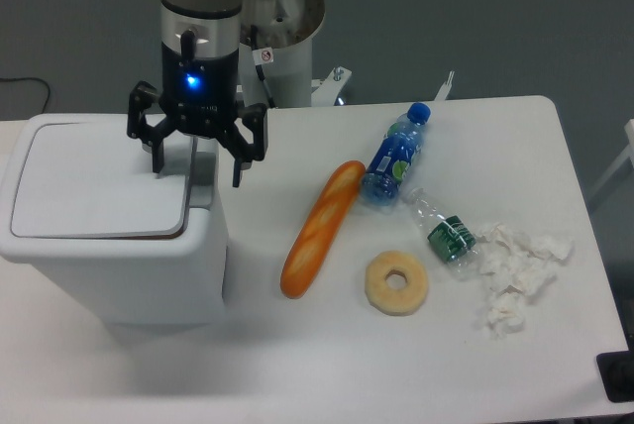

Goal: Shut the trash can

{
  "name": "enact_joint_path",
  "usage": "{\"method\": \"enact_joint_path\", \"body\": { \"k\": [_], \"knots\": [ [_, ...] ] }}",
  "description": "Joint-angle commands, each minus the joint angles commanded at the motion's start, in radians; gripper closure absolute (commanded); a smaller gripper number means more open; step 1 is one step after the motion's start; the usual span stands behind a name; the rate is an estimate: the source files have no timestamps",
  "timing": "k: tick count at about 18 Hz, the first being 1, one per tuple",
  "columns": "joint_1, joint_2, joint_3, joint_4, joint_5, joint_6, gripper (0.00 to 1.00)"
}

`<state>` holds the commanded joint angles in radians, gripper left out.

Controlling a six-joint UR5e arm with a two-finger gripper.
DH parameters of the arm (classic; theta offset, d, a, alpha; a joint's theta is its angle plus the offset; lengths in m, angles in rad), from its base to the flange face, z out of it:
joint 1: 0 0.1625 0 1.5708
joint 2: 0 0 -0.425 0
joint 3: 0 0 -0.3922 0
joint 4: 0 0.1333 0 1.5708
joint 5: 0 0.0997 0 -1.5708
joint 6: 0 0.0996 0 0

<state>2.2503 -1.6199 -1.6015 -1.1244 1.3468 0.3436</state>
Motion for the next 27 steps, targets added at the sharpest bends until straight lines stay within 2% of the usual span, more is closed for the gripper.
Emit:
{"method": "enact_joint_path", "body": {
  "k": [7, 15, 21, 23, 25, 27],
  "knots": [
    [0.0, -0.021, 0.0, 0.003, 0.003, -0.002, 0.0],
    [0.0, -0.02, 0.003, 0.0, 0.002, -0.002, 0.0],
    [0.003, -0.018, 0.061, -0.003, -0.006, -0.015, 0.0],
    [0.034, -0.018, 0.061, -0.003, 0.002, -0.002, 0.0],
    [0.095, -0.021, 0.064, 0.0, 0.002, 0.032, 0.0],
    [0.179, -0.023, 0.054, -0.005, 0.002, 0.141, 0.0]
  ]
}}
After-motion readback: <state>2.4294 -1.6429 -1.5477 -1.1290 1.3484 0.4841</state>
